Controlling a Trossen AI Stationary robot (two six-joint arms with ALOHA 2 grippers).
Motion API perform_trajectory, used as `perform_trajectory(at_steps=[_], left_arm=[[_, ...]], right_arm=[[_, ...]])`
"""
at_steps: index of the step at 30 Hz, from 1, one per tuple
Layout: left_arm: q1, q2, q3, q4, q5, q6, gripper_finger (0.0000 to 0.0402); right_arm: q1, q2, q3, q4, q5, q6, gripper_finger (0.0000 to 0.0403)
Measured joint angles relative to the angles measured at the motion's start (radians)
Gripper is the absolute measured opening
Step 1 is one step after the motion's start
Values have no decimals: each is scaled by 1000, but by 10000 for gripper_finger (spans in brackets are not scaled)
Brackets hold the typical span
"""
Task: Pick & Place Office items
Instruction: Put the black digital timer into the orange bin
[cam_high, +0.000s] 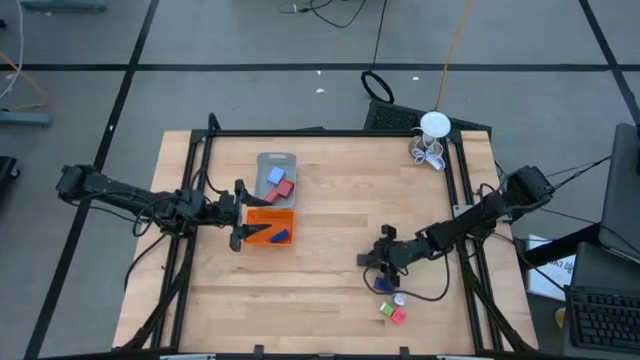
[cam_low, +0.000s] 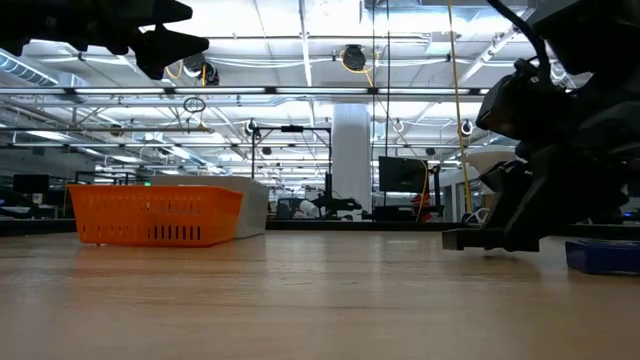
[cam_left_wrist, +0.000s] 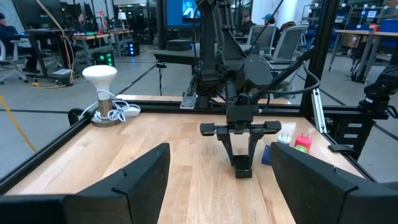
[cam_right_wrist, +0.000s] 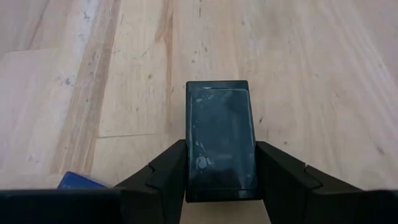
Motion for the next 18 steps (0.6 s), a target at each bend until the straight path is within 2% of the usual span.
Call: perform_trajectory(at_steps=[12, 18], left_arm=[[0, 0, 0, 0, 0, 0, 273], [0, 0, 0, 0, 0, 0, 274]], right_arm=[[-76, -5, 1, 0, -82, -42, 157], [-94, -77, 1, -19, -82, -87, 162]])
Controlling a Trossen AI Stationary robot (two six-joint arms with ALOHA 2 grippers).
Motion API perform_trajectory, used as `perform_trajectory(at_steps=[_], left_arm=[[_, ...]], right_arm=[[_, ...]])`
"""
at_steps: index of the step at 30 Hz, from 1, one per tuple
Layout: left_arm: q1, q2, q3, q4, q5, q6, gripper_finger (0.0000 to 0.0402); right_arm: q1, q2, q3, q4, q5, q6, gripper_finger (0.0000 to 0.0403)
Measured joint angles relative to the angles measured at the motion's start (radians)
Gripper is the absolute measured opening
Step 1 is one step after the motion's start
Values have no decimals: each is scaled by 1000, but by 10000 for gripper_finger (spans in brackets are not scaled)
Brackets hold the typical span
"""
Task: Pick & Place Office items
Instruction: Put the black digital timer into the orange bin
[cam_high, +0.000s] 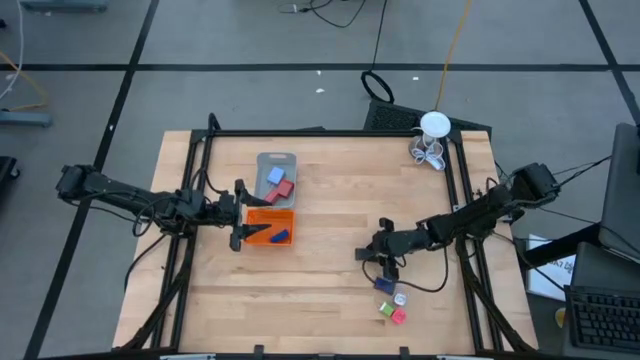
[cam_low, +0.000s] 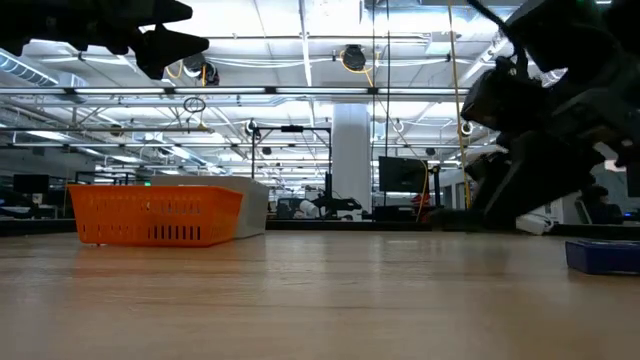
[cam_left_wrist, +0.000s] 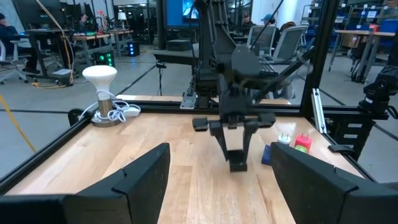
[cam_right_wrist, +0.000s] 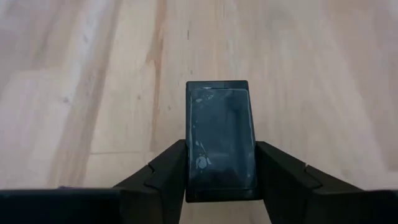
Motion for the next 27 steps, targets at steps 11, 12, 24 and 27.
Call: perform_trajectory(at_steps=[11, 12, 24, 27], left_arm=[[0, 0, 0, 0, 0, 0, 274], [0, 0, 0, 0, 0, 0, 273], [0, 0, 0, 0, 0, 0, 273], [0, 0, 0, 0, 0, 0, 274]], right_arm=[[-69, -249, 0, -39, 0, -175, 161], [-82, -270, 0, -52, 1, -188, 161], [-201, -377, -1, -110, -29, -268, 162], [-222, -377, -1, -75, -76, -293, 157]])
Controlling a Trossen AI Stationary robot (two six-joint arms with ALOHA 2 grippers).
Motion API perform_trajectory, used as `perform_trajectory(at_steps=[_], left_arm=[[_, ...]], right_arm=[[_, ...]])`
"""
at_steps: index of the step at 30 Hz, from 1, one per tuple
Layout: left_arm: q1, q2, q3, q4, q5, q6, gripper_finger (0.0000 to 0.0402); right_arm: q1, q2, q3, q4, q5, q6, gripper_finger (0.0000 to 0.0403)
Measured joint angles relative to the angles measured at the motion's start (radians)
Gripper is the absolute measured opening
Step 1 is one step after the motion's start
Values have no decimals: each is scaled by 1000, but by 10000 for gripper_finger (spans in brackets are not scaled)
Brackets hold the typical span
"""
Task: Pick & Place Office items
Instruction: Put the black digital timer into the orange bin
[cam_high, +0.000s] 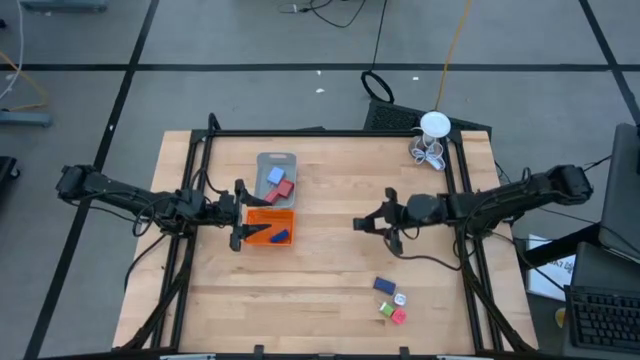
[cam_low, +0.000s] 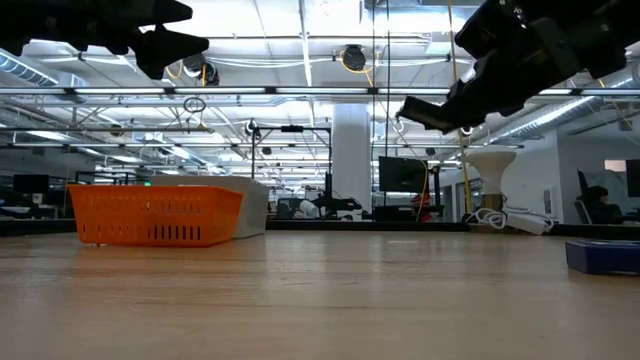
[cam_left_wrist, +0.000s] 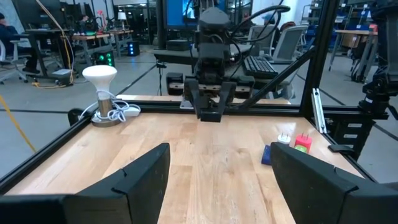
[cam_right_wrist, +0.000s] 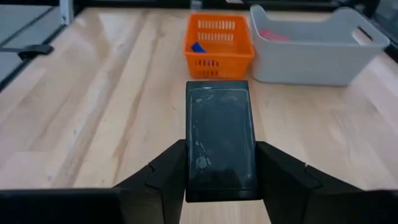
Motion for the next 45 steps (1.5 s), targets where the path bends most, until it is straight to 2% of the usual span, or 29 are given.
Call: perform_trajectory(at_steps=[5, 9, 15, 18, 26, 32, 35, 39, 41, 45], left_arm=[[0, 0, 0, 5, 0, 20, 273], [0, 14, 0, 63, 1, 90, 274], [0, 139, 0, 273, 3, 59, 274], [0, 218, 1, 325, 4, 46, 274], [2, 357, 3, 534, 2, -32, 274], [2, 397, 3, 644, -29, -89, 274], [2, 417, 4, 651, -34, -169, 274], [-1, 492, 34, 648, -118, -453, 274], [10, 545, 66, 642, -152, -532, 274], [41, 655, 153, 624, -153, -672, 274]], right_arm=[[-28, 1, 0, 61, -64, -17, 155], [-29, 12, -19, 191, -149, -27, 160], [-30, 15, -112, 452, -192, -31, 154], [-32, 14, -156, 550, -211, -9, 159], [-35, 14, -214, 612, -211, 21, 156], [-35, 14, -215, 614, -211, 21, 161], [-35, 14, -215, 614, -211, 19, 158], [-35, 14, -215, 614, -206, 16, 157], [-35, 14, -215, 613, -196, 15, 159], [-34, 14, -215, 579, -137, -4, 159]])
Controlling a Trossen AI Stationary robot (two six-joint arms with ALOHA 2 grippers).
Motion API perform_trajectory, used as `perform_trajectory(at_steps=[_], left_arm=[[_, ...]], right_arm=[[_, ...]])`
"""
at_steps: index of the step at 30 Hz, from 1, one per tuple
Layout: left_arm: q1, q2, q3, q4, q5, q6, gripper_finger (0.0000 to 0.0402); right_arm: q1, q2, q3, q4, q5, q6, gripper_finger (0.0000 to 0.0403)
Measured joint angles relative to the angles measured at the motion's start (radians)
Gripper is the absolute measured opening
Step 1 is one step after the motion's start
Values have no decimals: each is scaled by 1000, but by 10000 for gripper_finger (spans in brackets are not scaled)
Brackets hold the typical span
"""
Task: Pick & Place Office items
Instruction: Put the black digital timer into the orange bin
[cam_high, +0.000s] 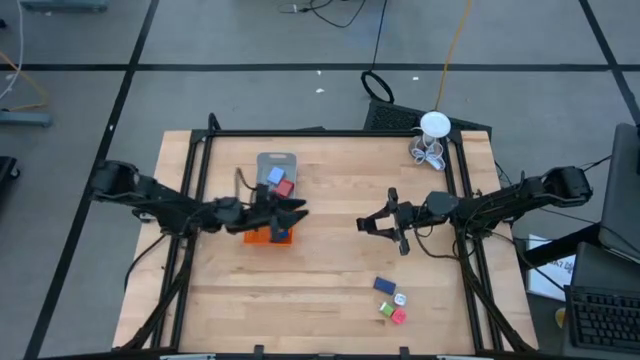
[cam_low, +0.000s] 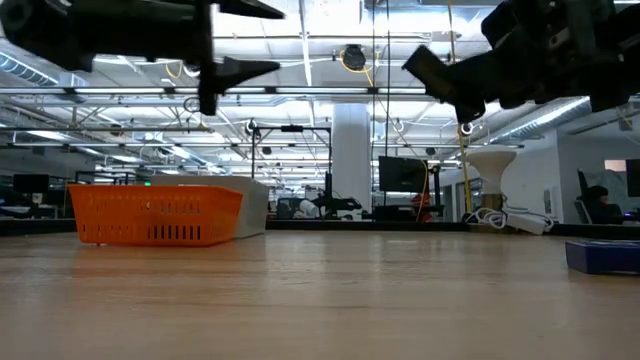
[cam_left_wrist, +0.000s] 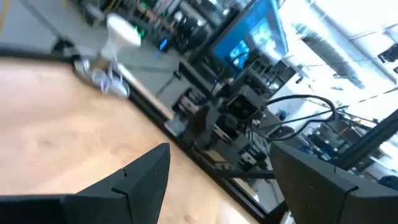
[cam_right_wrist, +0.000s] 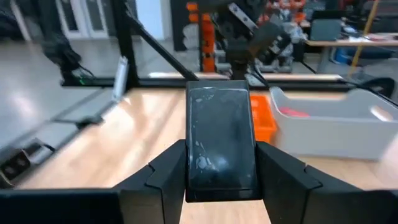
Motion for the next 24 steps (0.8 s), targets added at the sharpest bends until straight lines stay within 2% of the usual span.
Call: perform_trajectory(at_steps=[6, 12, 18, 24], left_arm=[[54, 124, 168, -160, 136, -162, 274], [81, 237, 336, -359, 155, -209, 273], [88, 338, 443, -381, 155, -191, 273], [85, 426, 528, -380, 172, -198, 273]], right_arm=[[22, 0, 16, -135, 161, -81, 159], [80, 1, 86, -282, 317, -140, 157], [139, 0, 109, -295, 445, -191, 159], [152, 0, 109, -295, 457, -204, 158]])
